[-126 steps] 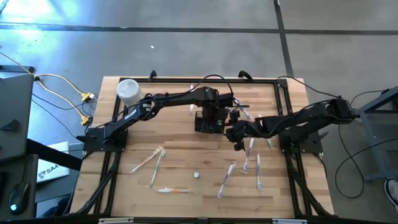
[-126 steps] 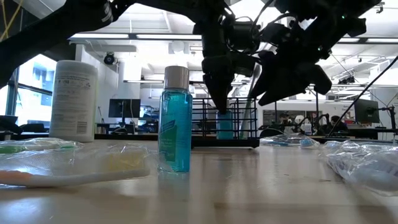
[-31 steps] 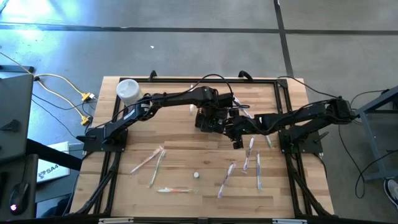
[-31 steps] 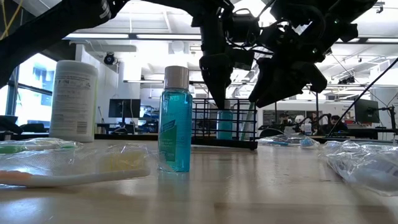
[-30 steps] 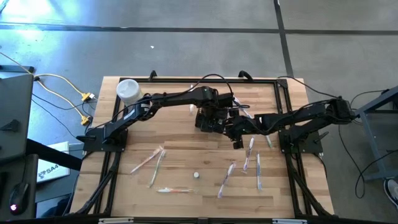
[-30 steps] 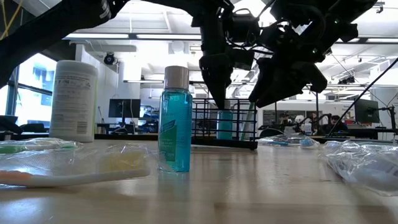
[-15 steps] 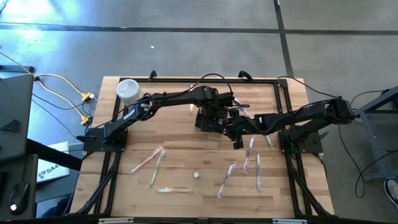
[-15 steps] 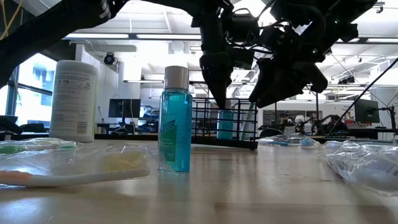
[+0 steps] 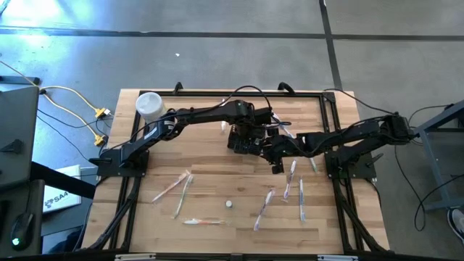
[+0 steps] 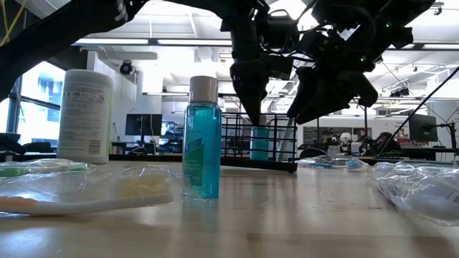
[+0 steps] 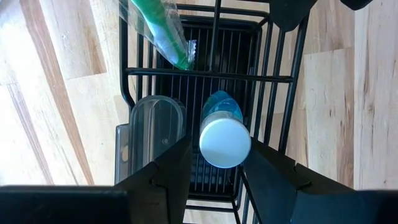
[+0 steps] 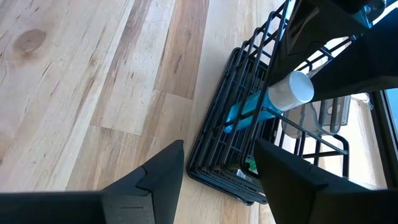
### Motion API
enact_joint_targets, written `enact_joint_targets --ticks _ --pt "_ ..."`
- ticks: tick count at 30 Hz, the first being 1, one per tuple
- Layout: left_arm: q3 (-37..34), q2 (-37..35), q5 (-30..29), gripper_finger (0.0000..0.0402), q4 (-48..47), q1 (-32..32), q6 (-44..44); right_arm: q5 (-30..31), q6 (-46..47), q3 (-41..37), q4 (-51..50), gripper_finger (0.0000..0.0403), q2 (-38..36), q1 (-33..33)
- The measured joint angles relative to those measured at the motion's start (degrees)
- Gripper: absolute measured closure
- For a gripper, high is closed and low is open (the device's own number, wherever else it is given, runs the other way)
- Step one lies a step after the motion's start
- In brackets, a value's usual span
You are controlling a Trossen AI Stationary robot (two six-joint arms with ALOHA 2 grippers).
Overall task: Pick & Place toothbrushing station
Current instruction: Put the top mouthwash into the mesh organizer
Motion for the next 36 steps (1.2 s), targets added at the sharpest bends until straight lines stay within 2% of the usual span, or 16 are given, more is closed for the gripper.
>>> enact_joint_targets --ticks 11,16,36 --pt "0.0 0.0 -0.71 0.0254 0.2 -0.07 0.02 0.05 0.0 0.0 0.0 0.0215 0.0 0.0" --pt "0.0 -0.02 -3.31 0.0254 0.27 -0.17 0.04 0.09 0.0 0.0 0.09 0.0215 0.0 -0.02" --pt "0.0 -0.02 -3.37 0.0254 0.3 -0.11 0.2 0.11 0.94 0.0 0.0 0.0215 0.0 -0.02"
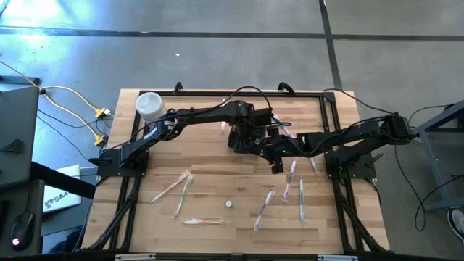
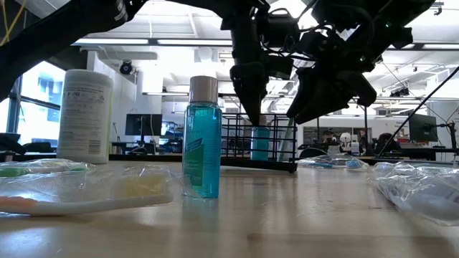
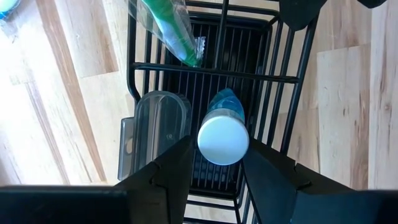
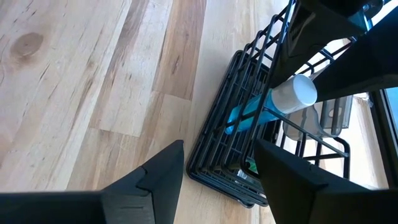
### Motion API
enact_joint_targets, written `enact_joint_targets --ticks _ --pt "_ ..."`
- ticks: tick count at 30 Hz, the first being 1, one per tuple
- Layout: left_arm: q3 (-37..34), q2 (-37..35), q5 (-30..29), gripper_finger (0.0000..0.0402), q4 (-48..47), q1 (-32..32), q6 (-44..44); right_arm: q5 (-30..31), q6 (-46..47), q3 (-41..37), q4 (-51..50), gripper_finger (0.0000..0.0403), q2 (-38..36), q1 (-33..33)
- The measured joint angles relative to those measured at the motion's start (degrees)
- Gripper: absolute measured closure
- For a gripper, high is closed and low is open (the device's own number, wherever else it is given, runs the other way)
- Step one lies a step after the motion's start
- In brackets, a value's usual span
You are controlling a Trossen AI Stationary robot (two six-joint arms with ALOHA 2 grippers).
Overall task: Pick & Place toothbrushing station
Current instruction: Put the top mouthwash into the mesh organizer
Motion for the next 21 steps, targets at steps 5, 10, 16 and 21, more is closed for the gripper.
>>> enact_joint_targets --ticks 5,10,16,21 --pt "0.0 0.0 0.11 0.0254 -0.17 0.02 -0.15 0.0 0.0 0.01 0.0 0.0215 0.0 0.0" --pt "0.0 0.0 0.67 0.0254 -0.22 0.16 -0.15 0.19 0.02 0.02 -0.04 0.0215 0.0 0.02" --pt "0.0 -0.02 6.71 0.0254 -0.99 1.8 -0.42 0.2 0.07 0.02 -0.07 0.0215 0.0 0.02" --pt "0.0 -0.02 7.29 0.0254 -1.3 2.27 -0.45 0.26 0.07 0.02 -0.07 0.0215 0.0 0.02"
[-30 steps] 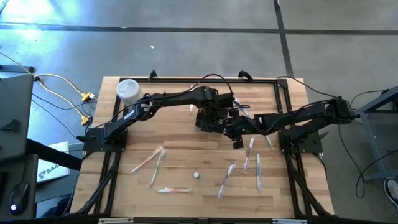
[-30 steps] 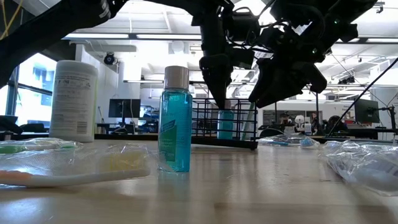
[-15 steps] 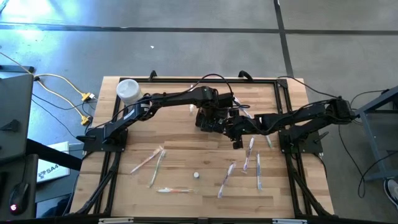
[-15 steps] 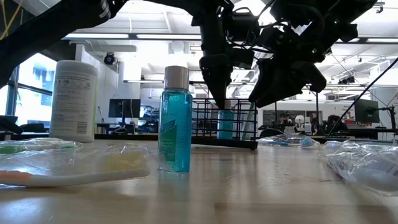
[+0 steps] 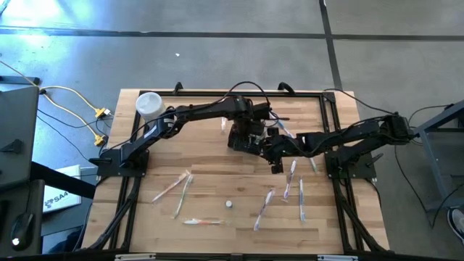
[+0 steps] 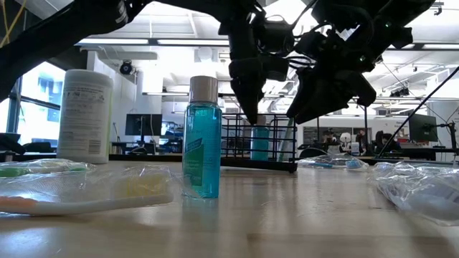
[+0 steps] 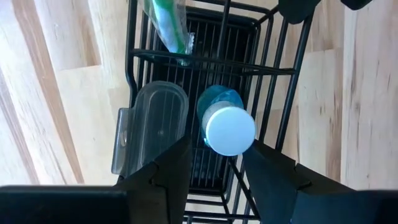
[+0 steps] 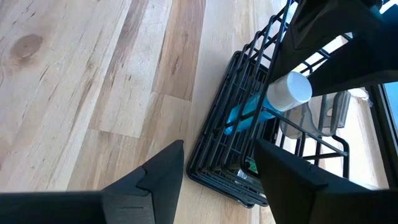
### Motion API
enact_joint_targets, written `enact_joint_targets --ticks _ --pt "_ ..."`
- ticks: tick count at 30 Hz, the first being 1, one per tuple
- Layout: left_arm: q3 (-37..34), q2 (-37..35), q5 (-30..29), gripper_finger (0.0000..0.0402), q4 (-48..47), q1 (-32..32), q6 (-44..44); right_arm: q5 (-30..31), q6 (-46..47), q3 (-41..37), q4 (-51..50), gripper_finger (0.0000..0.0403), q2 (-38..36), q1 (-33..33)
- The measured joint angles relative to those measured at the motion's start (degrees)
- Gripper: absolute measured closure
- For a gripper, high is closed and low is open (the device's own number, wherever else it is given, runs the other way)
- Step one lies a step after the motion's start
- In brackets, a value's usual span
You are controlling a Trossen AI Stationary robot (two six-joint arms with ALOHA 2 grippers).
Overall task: Pick & Place toothbrushing station
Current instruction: Put the top mouthwash into the mesh organizer
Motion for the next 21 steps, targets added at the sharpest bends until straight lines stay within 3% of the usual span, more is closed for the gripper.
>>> enact_joint_targets --ticks 16,21 --pt "0.0 0.0 0.17 0.0254 -0.34 0.03 0.26 0.1 0.0 0.0 0.0 0.0215 0.0 0.0" --pt "0.0 0.0 0.12 0.0275 -0.52 0.03 0.28 0.09 0.0 0.0 -0.02 0.0215 0.0 0.0"
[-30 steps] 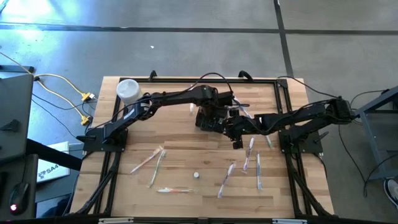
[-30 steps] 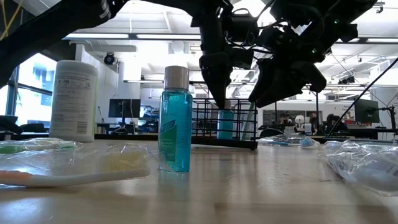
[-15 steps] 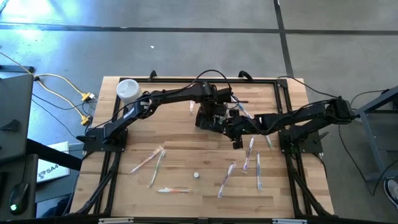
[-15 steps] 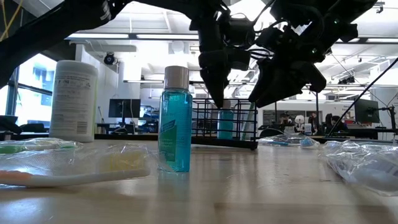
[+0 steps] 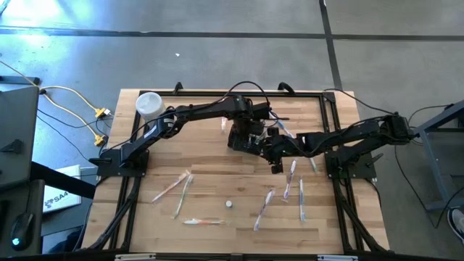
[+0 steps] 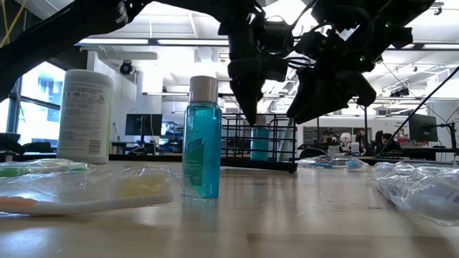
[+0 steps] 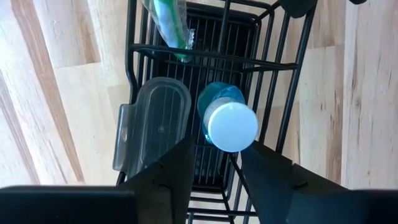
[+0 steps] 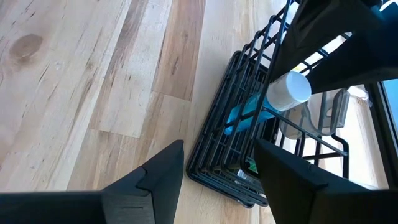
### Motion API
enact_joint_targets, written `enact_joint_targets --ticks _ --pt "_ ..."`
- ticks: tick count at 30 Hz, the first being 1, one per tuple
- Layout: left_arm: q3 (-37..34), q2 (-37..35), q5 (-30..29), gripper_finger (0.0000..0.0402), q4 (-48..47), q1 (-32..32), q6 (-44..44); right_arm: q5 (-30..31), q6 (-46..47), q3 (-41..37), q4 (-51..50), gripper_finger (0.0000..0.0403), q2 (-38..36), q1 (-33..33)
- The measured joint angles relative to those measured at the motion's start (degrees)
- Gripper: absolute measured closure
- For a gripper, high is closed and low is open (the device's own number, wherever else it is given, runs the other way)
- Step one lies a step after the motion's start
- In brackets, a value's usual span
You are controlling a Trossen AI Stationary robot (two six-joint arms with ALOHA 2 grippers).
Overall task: Pick & Place toothbrushing station
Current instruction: Put the top mouthwash into the mesh organizer, then put the middle orange toothbrush into the mesh organizer
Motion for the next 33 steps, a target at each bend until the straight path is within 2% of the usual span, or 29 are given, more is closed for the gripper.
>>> enact_joint_targets --ticks 9,14,33 --pt "0.0 0.0 -2.01 0.0356 -0.55 0.04 -0.53 0.0 0.02 0.0 -0.15 0.0215 -0.04 0.0" --pt "0.0 0.0 -2.75 0.0388 -0.85 0.04 -0.63 -0.02 0.24 0.0 -0.02 0.0215 -0.04 0.0" --pt "-0.02 -0.92 -1.44 0.0394 -1.1 0.04 -1.14 0.04 0.27 0.0 -0.15 0.0215 -0.02 0.0"
